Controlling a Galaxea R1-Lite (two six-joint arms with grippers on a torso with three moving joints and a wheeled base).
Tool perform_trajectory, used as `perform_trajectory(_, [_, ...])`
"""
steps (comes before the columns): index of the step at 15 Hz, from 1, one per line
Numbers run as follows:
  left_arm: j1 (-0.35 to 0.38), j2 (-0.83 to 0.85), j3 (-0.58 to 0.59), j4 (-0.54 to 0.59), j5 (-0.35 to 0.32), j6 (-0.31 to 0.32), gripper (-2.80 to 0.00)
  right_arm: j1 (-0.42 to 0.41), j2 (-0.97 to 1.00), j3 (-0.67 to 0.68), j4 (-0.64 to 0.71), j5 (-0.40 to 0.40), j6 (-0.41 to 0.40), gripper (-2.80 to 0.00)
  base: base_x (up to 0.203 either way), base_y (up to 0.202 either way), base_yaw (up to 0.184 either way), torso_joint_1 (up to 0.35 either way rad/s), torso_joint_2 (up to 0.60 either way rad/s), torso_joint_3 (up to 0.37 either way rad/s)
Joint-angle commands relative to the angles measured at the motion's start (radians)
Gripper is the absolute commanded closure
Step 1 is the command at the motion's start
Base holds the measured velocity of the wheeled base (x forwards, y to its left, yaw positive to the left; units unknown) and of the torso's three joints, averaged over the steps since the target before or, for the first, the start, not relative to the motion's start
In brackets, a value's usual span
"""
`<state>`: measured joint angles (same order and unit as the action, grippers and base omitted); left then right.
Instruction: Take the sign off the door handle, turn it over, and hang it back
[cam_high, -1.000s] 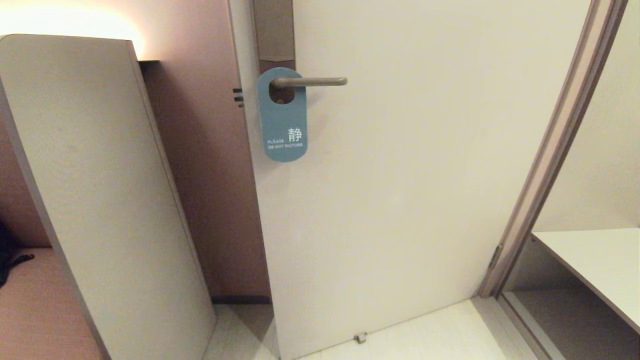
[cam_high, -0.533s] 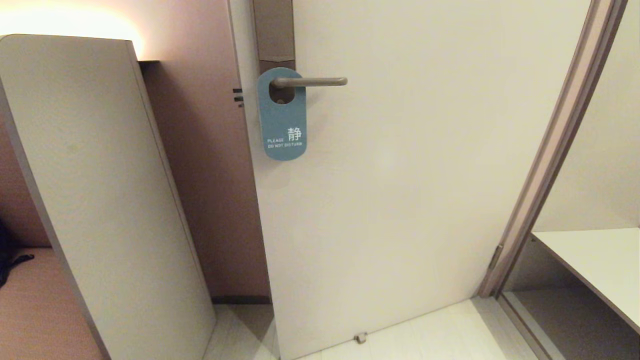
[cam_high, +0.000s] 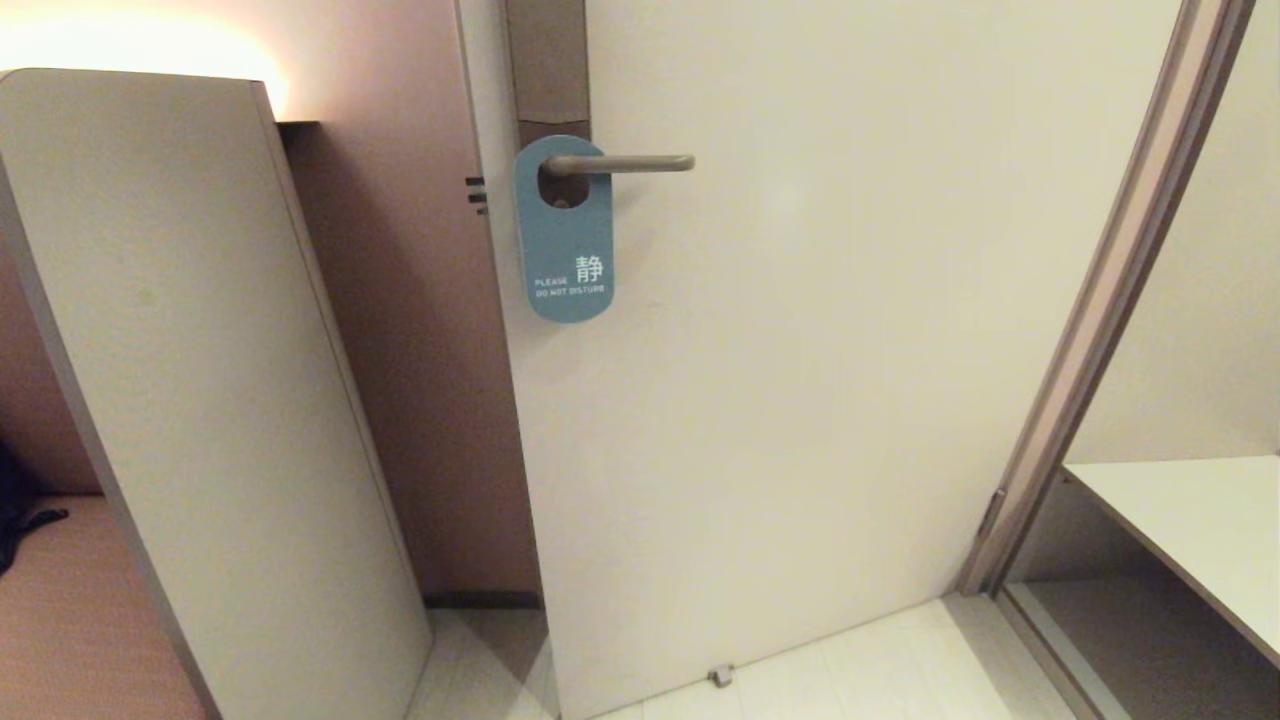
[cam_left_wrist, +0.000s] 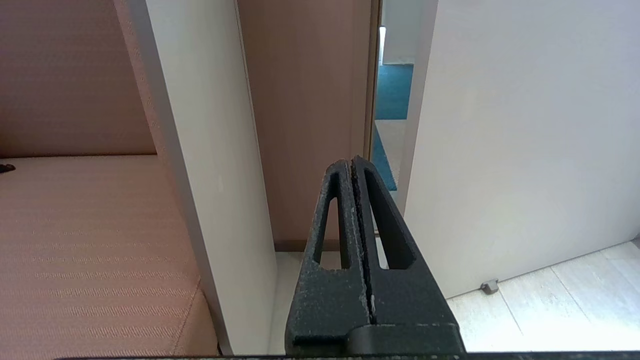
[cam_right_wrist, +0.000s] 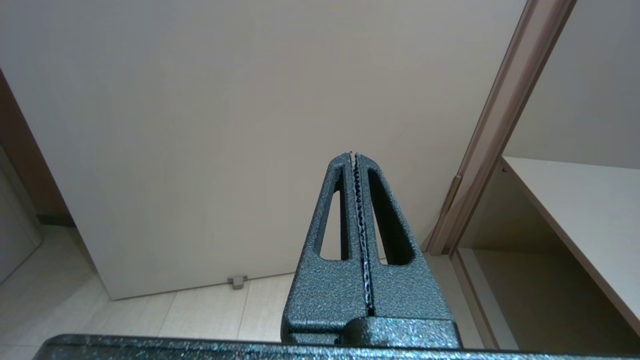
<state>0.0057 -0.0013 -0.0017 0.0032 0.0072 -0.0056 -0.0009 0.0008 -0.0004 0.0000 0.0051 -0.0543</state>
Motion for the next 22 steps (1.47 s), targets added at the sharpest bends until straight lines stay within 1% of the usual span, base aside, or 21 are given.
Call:
perform_trajectory(1, [0.0, 0.001, 0.0, 0.0, 0.0, -0.001, 0.0, -0.001, -0.001, 0.0, 0.0, 0.001, 0.0, 0.0, 0.0, 0.0, 0.0, 0.0, 0.0, 0.0])
perform_trajectory(22, [0.0, 0.001, 0.0, 0.0, 0.0, -0.001, 0.0, -0.001, -0.001, 0.0, 0.0, -0.002, 0.006, 0.0, 0.0, 0.0, 0.0, 0.0, 0.0, 0.0])
